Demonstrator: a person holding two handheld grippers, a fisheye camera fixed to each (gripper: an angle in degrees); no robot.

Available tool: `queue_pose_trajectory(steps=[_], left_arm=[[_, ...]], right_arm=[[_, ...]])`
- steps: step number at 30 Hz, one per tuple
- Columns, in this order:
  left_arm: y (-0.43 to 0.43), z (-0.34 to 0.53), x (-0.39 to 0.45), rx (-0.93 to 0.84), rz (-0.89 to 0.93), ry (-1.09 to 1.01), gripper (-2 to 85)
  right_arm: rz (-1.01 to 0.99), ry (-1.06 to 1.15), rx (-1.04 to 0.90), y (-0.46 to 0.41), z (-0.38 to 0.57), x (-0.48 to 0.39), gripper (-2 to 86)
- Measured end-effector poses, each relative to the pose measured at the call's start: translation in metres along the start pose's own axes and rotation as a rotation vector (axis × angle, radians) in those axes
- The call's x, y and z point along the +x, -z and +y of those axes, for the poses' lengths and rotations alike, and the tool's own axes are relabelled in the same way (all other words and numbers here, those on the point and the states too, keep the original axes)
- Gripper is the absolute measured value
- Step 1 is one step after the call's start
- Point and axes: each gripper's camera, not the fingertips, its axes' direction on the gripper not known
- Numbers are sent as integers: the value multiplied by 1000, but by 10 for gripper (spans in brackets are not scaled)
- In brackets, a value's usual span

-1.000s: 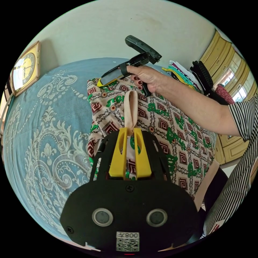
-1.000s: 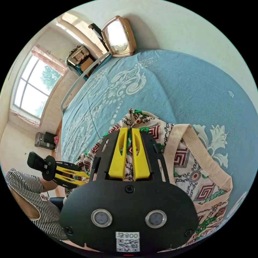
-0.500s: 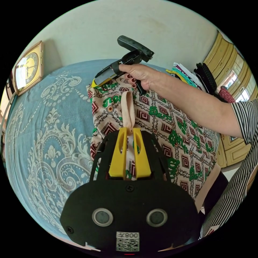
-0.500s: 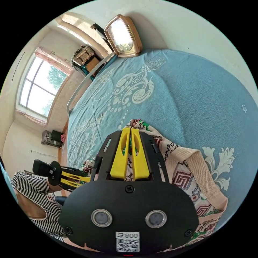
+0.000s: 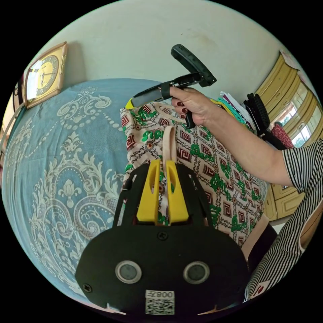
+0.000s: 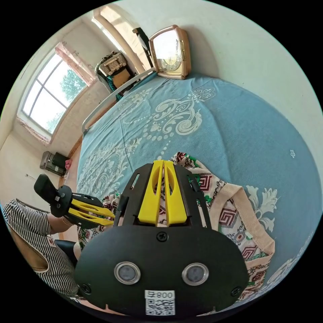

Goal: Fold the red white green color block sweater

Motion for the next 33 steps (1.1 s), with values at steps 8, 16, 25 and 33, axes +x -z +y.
queue_pose_trajectory(steps=[8,16,25,33], left_arm=[[-6,-15,-12,-63,-102,59,4],[4,-14,-4,-23,-30,41,3],[-4,-22,2,-79,-34,42,3],[20,-30,21,42,-67,-34,3]], right_arm=[[36,42,-125,-65,-10,-9,1],[45,55,1,-33,72,-24,0],[43,67,-106,-94,97,-29,0],[73,-52,102,-17,242,-21,1]])
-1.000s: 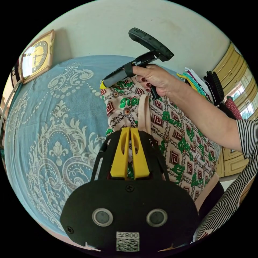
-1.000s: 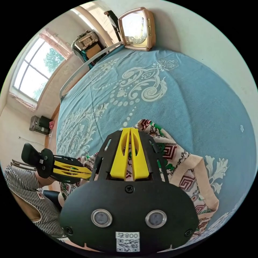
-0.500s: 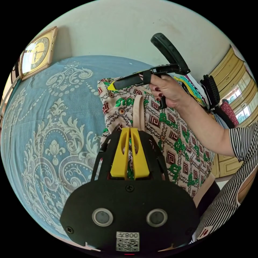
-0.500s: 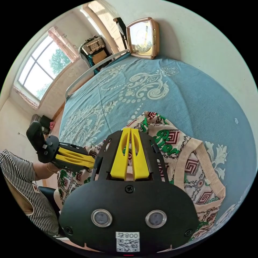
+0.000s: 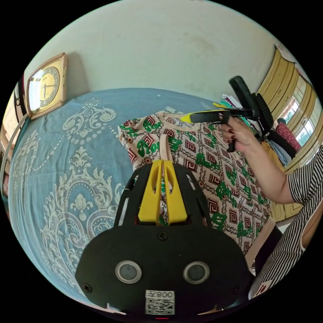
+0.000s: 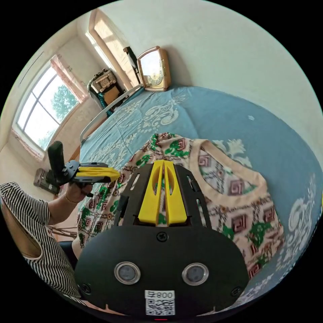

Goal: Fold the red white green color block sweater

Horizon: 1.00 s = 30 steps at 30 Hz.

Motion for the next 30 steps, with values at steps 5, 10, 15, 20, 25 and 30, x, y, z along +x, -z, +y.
queue_pose_trajectory(steps=[5,10,15,20,25,30], left_arm=[[-36,-19,-10,-133,-31,16,3],[-40,-19,-10,-150,-6,40,3],[-46,-13,4,-216,4,31,2],[-27,-3,8,-117,8,72,2],[-45,-26,10,-108,-80,34,2],[-92,-71,-11,-115,-121,65,2]], right_arm=[[193,-290,79,91,174,34,1],[252,-476,-33,83,287,42,1],[217,-462,-1,68,324,36,1],[270,-447,57,69,360,7,0],[253,-438,97,60,381,5,0],[343,-394,43,25,355,31,0]])
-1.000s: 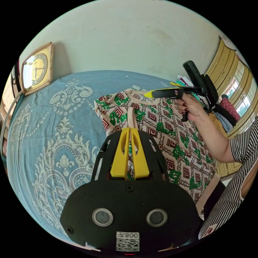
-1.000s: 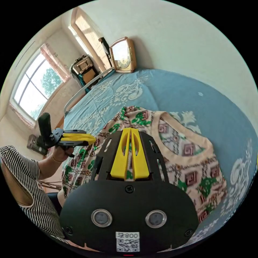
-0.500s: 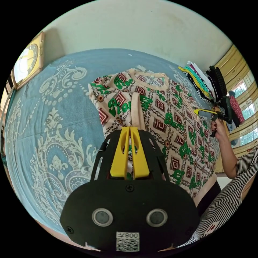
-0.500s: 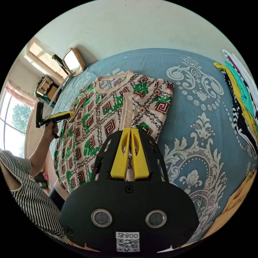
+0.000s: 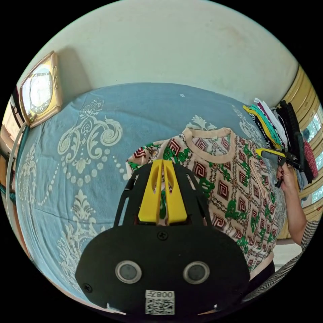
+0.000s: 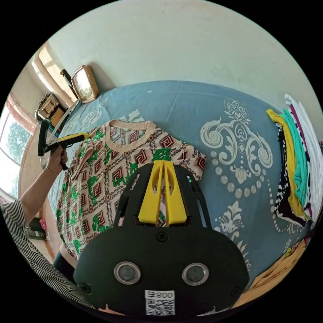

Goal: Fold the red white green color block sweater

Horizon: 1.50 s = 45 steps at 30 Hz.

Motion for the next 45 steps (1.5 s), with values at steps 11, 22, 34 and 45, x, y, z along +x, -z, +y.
queue_pose_trajectory(steps=[11,22,34,45], left_arm=[[-38,29,-16,3,22,-8,3],[50,262,-40,-26,223,133,38],[41,497,-86,-131,574,662,102],[-25,592,-98,-118,733,812,126]], right_arm=[[-15,-110,-16,-69,69,23,1],[-145,-215,34,5,305,14,3],[-456,-575,-141,8,635,0,57],[-699,-741,-151,-61,771,-16,72]])
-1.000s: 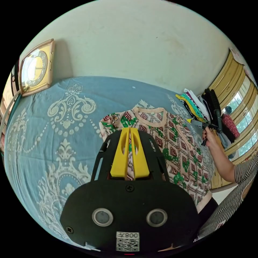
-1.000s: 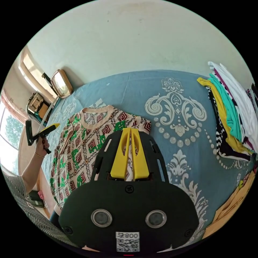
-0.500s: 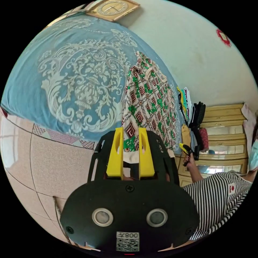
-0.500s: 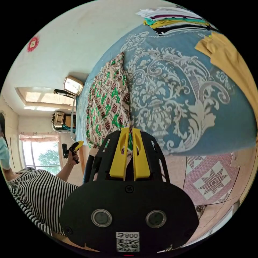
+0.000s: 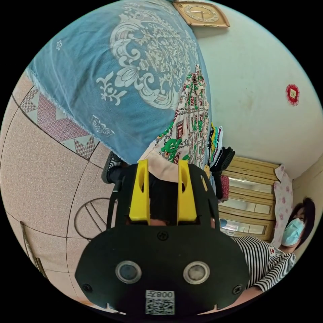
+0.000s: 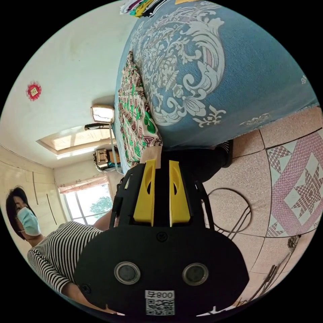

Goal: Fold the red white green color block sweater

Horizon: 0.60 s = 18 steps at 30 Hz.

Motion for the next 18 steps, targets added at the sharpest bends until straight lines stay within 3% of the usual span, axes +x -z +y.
queue_pose_trajectory(steps=[9,18], left_arm=[[-40,-17,-45,-93,-23,-61,121],[-60,-4,-88,-149,71,-91,40]], right_arm=[[-75,-65,30,-27,33,49,78],[-149,-73,65,-51,58,77,77]])
